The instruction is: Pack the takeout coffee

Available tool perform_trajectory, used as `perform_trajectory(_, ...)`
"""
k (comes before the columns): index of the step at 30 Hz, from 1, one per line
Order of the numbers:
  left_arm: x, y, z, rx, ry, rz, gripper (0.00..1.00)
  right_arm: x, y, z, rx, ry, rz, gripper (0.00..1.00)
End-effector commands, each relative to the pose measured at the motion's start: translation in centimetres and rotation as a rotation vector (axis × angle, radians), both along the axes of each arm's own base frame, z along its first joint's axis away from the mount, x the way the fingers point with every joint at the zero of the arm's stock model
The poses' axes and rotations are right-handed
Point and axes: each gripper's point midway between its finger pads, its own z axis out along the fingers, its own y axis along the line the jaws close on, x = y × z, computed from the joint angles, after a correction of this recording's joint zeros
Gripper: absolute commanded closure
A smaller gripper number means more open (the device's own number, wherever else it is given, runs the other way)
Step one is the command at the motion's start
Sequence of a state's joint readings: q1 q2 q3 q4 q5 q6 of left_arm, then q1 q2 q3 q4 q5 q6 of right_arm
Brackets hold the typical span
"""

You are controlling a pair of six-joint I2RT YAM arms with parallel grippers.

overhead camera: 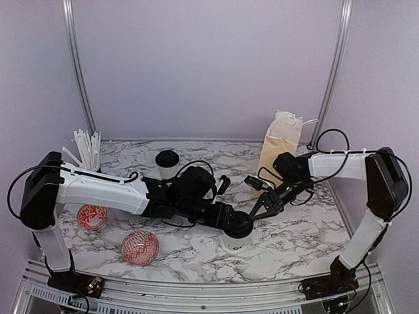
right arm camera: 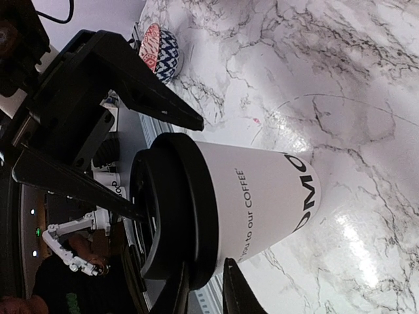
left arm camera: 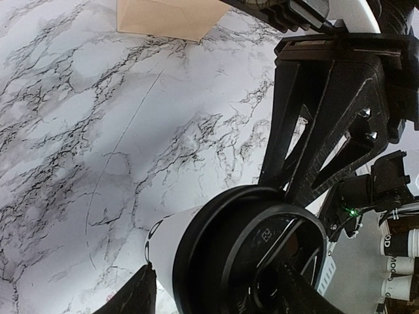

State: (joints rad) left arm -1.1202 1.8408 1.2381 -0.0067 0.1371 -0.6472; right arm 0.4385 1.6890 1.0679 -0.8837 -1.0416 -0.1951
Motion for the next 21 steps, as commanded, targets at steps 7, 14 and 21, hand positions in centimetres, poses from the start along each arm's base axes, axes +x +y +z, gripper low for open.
perform_trajectory(7,-0.7,9.1,-8.5,0.310,0.073,0.088,0.39,-1.5,1.8,-5.4,-0.116,0.061,0.118,0.89)
perform_trajectory(14,-1.1,12.0,-9.9,0.349,0.074,0.132,0.40,-2.0,3.5,-8.1,-0.147,0.096,0.190,0.91)
perform_trajectory(21,-1.0,12.1,-9.2,0.316,0.051,0.138,0.40,-1.0,5.3,-5.2,-0.041,0.073,0.226,0.89)
